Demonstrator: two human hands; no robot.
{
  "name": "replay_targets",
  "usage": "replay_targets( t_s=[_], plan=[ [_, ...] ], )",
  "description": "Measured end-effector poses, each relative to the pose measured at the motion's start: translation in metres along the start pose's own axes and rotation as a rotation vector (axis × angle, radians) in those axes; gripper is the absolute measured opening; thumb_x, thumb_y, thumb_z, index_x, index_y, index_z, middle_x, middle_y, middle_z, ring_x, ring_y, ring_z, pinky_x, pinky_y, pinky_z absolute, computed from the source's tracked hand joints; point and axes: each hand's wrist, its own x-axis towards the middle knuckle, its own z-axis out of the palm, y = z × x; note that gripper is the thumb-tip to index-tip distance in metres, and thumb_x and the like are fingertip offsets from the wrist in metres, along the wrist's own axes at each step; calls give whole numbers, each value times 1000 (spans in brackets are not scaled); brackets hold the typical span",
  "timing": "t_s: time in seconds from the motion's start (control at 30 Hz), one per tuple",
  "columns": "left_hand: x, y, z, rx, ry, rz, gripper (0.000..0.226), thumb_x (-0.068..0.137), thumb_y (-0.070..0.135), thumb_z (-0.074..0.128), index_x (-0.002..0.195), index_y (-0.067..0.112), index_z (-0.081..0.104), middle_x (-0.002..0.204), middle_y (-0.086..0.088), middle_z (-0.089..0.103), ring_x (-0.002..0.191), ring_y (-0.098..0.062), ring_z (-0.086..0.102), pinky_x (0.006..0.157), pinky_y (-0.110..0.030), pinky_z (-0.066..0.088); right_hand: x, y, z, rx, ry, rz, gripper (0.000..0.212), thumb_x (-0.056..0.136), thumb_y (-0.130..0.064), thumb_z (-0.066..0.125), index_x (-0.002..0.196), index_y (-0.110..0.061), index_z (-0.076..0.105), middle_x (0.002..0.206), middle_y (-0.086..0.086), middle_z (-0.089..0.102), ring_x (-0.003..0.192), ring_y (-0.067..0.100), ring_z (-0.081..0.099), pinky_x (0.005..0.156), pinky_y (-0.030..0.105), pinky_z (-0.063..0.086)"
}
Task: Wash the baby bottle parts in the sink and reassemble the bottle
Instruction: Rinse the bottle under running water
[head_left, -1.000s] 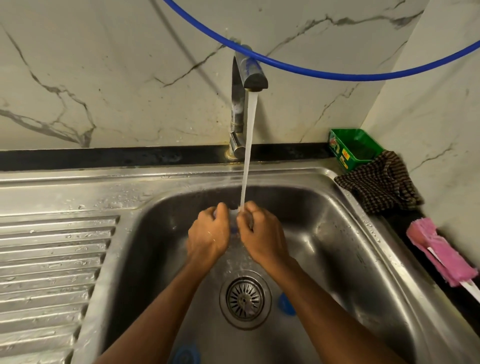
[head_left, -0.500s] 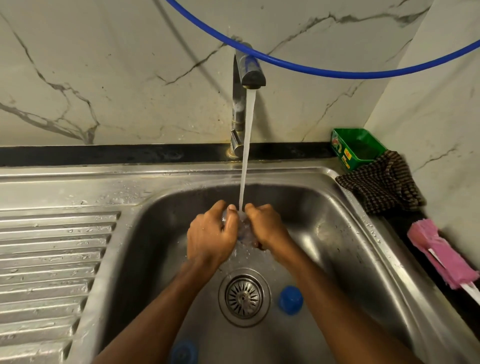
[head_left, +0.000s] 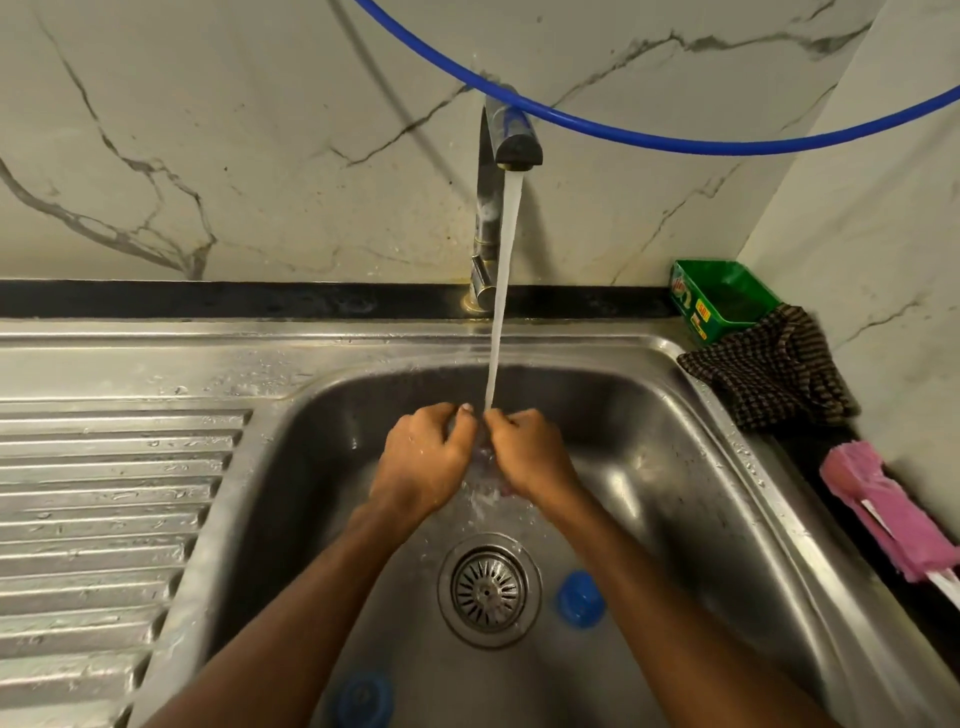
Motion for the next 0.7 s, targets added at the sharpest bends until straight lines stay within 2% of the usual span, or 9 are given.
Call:
replay_targets(
  t_s=[0.03,0.1,0.23,0.3,0.37,0.47,0.53,0.6,0.7],
  plan=[
    [0,-3,1,71,7,71,42,90,48,36,67,20,57,58,2,59,54,-15,57,54,-35,49,0,-3,-4,49,-136,179,44,93,-37,42,79,-4,67,69,16,71,47,24,58,43,26,42],
    [0,-4,0,58,15,65,41,92,45,37,66,19,56,57,1,58,54,-17,56,54,-39,50,-1,-4,-3,-3,-147,163,47,93,-41,41,77,-5,66,65,12,69,49,24,58,46,24,41],
    [6,5,5,-389,-17,-361,45,98,37,35,71,13,61,63,-7,61,53,-20,55,48,-33,47,-11,6,9,-247,345,-495,36,92,-43,43,71,-18,60,68,-4,56,59,14,52,50,18,36],
    [4,5,5,-238,82,-133,42,95,39,37,66,16,57,57,-4,58,53,-21,55,53,-37,49,-5,3,4,-133,271,-430,35,91,-39,43,69,-17,60,67,-1,60,58,14,54,51,23,41],
    [-1,2,0,-8,164,186,39,92,41,36,64,19,50,52,3,51,48,-16,50,49,-36,44,-2,-5,-4,55,63,-126,40,93,-31,44,62,-10,59,59,4,59,52,17,54,50,26,40],
    [-1,-4,-3,53,151,328,34,93,39,37,70,18,51,54,4,50,47,-15,48,46,-37,42,-4,-10,-6,23,9,-10,44,94,-29,44,56,-11,57,51,1,53,49,17,51,51,29,36],
    [1,-3,-2,-99,56,192,33,98,35,38,80,14,57,63,-4,59,50,-18,52,48,-34,46,-9,-3,1,-70,174,-227,43,96,-29,42,61,-12,60,54,1,55,49,12,49,49,26,36],
    [3,6,-8,-382,-180,-208,40,102,37,35,92,9,61,73,-15,67,49,-20,57,44,-29,49,-9,10,6,-182,348,-557,36,95,-32,41,76,-11,63,68,3,62,57,8,53,51,13,38],
    [5,11,-16,-663,-408,-617,59,99,51,30,82,5,62,63,-13,63,42,-15,50,37,-19,40,-1,21,8,-265,339,-796,39,97,-39,38,95,-9,63,89,5,64,75,10,60,61,16,48]
  ],
)
